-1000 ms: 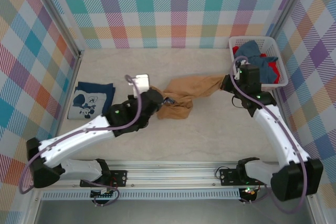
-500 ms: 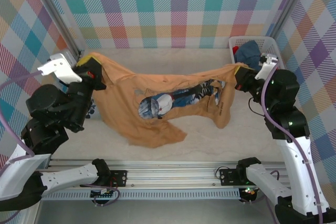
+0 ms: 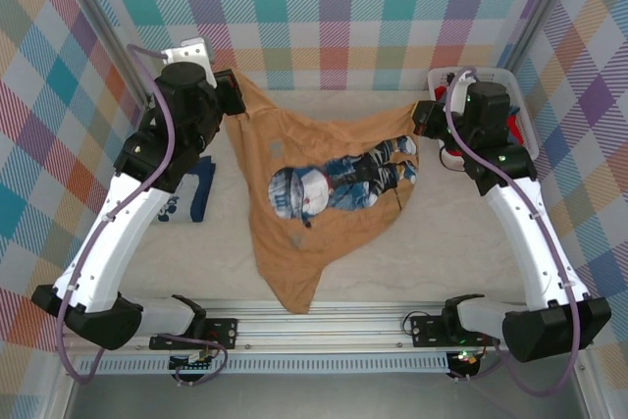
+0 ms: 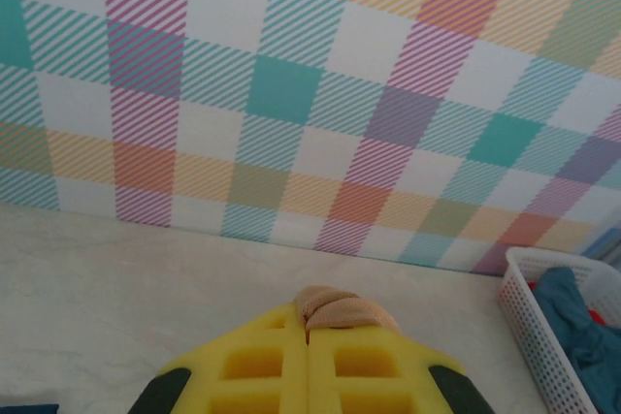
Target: Fold and stack the t-shirts
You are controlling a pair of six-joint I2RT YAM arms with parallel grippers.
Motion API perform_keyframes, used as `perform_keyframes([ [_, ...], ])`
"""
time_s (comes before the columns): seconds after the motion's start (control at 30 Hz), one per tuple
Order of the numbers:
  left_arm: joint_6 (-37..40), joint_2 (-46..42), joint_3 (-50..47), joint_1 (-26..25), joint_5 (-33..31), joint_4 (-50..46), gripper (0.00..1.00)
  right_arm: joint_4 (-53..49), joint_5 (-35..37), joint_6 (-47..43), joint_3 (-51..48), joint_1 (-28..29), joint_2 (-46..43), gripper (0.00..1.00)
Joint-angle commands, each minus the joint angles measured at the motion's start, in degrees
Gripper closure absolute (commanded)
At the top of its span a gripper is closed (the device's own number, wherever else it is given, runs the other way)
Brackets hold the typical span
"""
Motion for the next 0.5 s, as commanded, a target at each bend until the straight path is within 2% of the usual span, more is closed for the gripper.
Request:
perform_keyframes([
  [0.0,-1.5,-6.3,1.2,0.6,2.5,2.0,1.0,3.7,-1.1,-1.4,0.9,-0.2,-5.0,1.0],
  [0.3,-5.9,-23.9,-13.0,0.5,1.9,3.4,1.0,0.1,-3.2,-0.5,-11.4,-0.2,-23.2,1.0],
  [0.47,-5.6,-23.3,-10.5,0.5,1.1,3.0,1.0,-1.0,-3.3,-0.8,-11.2,-0.2,-26.1,1.0],
])
